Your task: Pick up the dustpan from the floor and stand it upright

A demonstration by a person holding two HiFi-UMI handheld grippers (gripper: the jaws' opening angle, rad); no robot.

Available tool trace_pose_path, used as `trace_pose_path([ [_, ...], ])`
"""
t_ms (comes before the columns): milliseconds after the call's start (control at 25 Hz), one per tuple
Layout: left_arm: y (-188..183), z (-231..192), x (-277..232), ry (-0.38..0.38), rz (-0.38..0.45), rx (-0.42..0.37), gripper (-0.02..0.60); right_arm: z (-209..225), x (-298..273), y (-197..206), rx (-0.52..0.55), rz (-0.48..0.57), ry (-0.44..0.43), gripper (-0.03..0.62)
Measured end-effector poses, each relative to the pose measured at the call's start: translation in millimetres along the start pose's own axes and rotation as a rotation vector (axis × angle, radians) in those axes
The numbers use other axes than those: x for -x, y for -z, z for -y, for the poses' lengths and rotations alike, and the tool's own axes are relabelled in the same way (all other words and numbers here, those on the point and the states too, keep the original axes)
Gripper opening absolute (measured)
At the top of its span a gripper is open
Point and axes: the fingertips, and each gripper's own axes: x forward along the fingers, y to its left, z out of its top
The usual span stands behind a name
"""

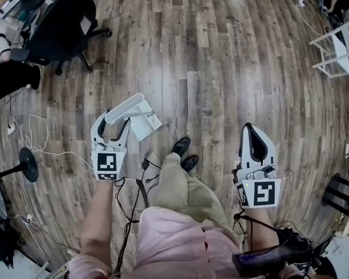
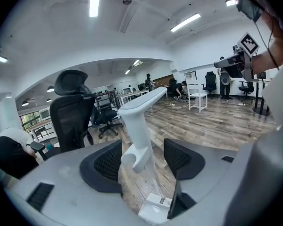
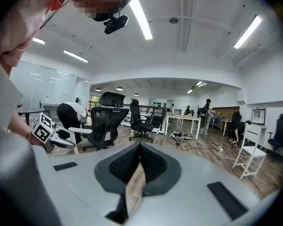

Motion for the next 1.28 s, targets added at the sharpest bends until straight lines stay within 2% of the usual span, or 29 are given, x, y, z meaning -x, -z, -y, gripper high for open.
trace_pose_path([
  [200, -1, -5, 38, -0.034, -0.013, 0.003, 0.264, -8, -2, -12, 0.002, 0.024, -0.016, 0.002],
  [360, -26, 1, 69, -0.045, 0.024, 0.046, 0.263, -11, -6, -27, 0.0, 0.057, -0.019, 0.002],
  [480, -73, 13, 91, -0.026, 0.114, 0.083, 0.252, -14, -10, -48, -0.009, 0.088, -0.022, 0.002],
  [560, -114, 22, 99, -0.014, 0.195, 0.11, 0.214, -14, -9, -63, -0.014, 0.115, -0.02, 0.002],
  [760, -210, 55, 98, 0.074, 0.317, 0.044, 0.061, -5, 7, -102, -0.04, 0.17, 0.003, 0.002],
  [840, -242, 63, 91, 0.096, 0.355, 0.055, 0.034, 3, 13, -119, -0.043, 0.196, 0.026, 0.002],
  [1120, -337, 102, 57, 0.178, 0.467, 0.027, 0.021, 38, 32, -163, -0.023, 0.259, 0.14, 0.002],
  [1280, -377, 129, 50, 0.221, 0.518, 0.014, 0.021, 53, 49, -178, -0.012, 0.282, 0.191, 0.002],
])
